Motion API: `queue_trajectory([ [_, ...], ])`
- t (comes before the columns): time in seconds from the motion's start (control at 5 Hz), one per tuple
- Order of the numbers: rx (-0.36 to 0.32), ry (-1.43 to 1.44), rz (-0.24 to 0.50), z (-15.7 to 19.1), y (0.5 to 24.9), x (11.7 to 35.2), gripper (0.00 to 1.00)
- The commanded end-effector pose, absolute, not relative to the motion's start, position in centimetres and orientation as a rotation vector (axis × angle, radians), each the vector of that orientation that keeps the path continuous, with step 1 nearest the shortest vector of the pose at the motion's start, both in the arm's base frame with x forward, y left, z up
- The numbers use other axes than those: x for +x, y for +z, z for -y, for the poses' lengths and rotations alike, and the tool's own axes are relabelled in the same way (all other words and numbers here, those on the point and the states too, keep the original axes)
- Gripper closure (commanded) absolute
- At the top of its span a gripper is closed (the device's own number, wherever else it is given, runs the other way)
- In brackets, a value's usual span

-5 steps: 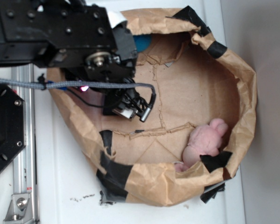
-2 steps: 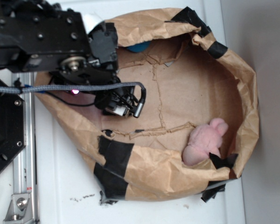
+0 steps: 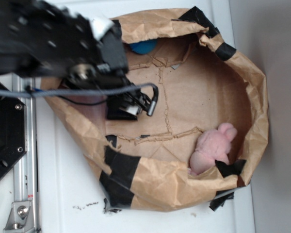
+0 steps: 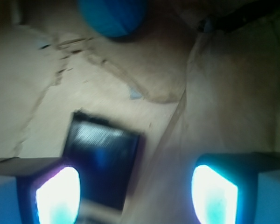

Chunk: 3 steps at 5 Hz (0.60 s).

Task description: Grab the black box.

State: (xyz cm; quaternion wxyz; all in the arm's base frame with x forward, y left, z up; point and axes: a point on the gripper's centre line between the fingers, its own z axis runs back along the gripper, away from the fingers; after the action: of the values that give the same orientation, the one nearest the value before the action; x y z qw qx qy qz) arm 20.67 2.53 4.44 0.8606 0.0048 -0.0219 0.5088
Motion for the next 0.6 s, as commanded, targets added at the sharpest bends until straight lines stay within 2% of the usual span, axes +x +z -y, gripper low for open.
queue_trajectory([
  [0.0, -0.026, 1.059, 0.086, -2.4, 2.8, 23.7, 0.00],
  [0.4, 0.011, 0.978, 0.077, -0.9, 0.8, 24.8, 0.00],
])
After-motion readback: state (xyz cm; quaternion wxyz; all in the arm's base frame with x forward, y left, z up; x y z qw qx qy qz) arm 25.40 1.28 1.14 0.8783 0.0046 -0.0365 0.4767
